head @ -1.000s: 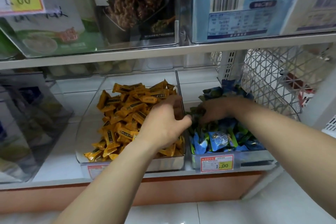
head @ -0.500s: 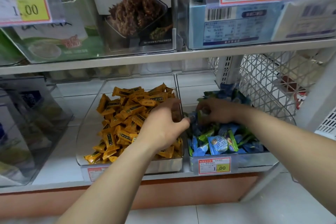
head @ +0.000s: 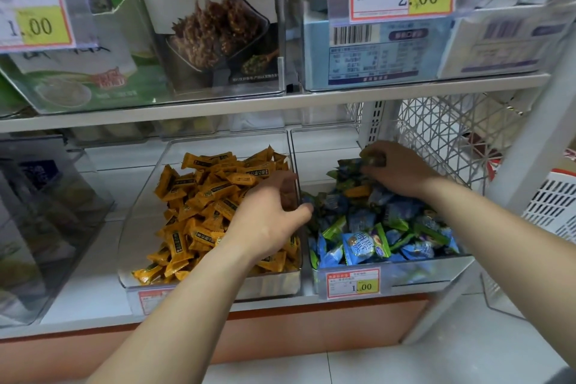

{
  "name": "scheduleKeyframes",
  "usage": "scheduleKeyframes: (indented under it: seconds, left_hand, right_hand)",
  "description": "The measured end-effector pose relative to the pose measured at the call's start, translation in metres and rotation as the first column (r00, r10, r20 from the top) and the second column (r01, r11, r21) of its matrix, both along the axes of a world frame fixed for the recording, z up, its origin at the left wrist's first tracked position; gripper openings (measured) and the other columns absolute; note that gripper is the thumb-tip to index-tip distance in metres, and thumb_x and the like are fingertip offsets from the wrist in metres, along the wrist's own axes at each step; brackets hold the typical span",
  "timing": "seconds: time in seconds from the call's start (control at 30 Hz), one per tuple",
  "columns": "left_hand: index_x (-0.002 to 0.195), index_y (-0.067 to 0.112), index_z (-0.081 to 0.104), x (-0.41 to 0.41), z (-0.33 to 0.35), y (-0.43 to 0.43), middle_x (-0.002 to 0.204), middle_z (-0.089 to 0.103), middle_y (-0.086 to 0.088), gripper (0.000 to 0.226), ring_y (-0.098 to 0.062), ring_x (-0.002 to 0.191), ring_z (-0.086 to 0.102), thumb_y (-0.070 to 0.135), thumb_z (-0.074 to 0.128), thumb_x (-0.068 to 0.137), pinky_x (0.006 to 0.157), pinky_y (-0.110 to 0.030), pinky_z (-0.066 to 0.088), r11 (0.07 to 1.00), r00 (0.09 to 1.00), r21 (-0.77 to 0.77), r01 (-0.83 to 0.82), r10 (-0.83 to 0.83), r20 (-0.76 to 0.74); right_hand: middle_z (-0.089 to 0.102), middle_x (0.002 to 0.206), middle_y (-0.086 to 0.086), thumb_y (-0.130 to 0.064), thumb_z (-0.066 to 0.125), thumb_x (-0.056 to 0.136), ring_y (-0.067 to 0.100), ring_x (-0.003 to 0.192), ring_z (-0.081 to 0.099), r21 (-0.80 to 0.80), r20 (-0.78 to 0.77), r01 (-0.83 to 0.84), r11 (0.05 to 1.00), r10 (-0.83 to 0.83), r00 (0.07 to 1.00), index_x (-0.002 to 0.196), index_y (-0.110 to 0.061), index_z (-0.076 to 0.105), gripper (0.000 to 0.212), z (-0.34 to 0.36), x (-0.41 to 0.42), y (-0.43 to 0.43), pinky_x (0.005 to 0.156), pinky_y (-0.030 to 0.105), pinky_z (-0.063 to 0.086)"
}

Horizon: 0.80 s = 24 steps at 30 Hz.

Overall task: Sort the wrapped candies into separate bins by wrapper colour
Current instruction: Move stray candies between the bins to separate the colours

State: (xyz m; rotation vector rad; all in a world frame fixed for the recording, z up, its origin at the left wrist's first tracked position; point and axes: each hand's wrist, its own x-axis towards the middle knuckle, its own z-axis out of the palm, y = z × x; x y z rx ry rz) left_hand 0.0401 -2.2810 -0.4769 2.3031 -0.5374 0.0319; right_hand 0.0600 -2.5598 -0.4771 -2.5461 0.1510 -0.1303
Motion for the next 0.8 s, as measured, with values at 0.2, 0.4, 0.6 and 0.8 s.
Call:
scheduleKeyframes:
  seconds: [0.2, 0.4, 0.6, 0.8]
  left_hand:
    - [0.132, 0.032, 0.049, 0.001, -0.001, 0.000, 0.111, 0.065, 0.011, 0.055, -0.011, 0.100, 0.061, 0.048, 0.069, 0.084, 0.084, -0.030, 0.054, 1.000, 1.000, 0.027, -0.007, 0.007, 0.016]
    - [0.133, 0.033, 0.049, -0.001, -0.003, 0.000, 0.113, 0.065, 0.011, 0.056, -0.012, 0.102, 0.062, 0.050, 0.068, 0.083, 0.086, -0.034, 0.055, 1.000, 1.000, 0.023, -0.013, 0.012, 0.021]
    - [0.134, 0.032, 0.048, -0.002, -0.002, -0.003, 0.117, 0.063, 0.009, 0.056, -0.014, 0.106, 0.061, 0.049, 0.067, 0.085, 0.087, -0.033, 0.055, 0.998, 0.997, 0.055, -0.025, 0.020, 0.080]
    - [0.136, 0.029, 0.055, -0.014, 0.018, -0.022, 0.125, 0.065, 0.004, 0.049, -0.015, 0.116, 0.059, 0.046, 0.064, 0.091, 0.097, -0.038, 0.052, 0.999, 0.943, -0.045, 0.023, -0.006, 0.334]
  right_hand:
    - [0.056, 0.131, 0.002, -0.031, 0.064, 0.088, 0.026, 0.121, 0.048, -0.299, 0.206, -0.035, 0.954, 0.101, 0.973, 0.130, -0.027, 0.059, 0.043, 0.005, -0.007, 0.017, 0.093, 0.035, 0.041]
    - [0.069, 0.108, -0.010, -0.044, 0.057, 0.092, 0.016, 0.101, 0.062, -0.517, -0.308, -0.377, 0.769, 0.243, 0.920, 0.111, -0.039, 0.066, 0.022, -0.008, -0.005, 0.041, 0.089, 0.035, 0.044]
    - [0.062, 0.101, -0.017, -0.045, 0.070, 0.087, 0.005, 0.095, 0.059, -0.146, -0.066, -0.219, 0.965, 0.211, 0.975, 0.105, -0.035, 0.069, 0.021, 0.003, -0.008, 0.034, 0.080, 0.022, 0.045]
    - [0.076, 0.094, 0.012, -0.011, 0.079, 0.080, 0.023, 0.088, 0.073, 0.734, 0.134, -0.232, 0.638, 0.198, 0.971, 0.095, -0.015, 0.067, 0.019, 0.030, -0.043, 0.061, 0.076, 0.027, 0.058]
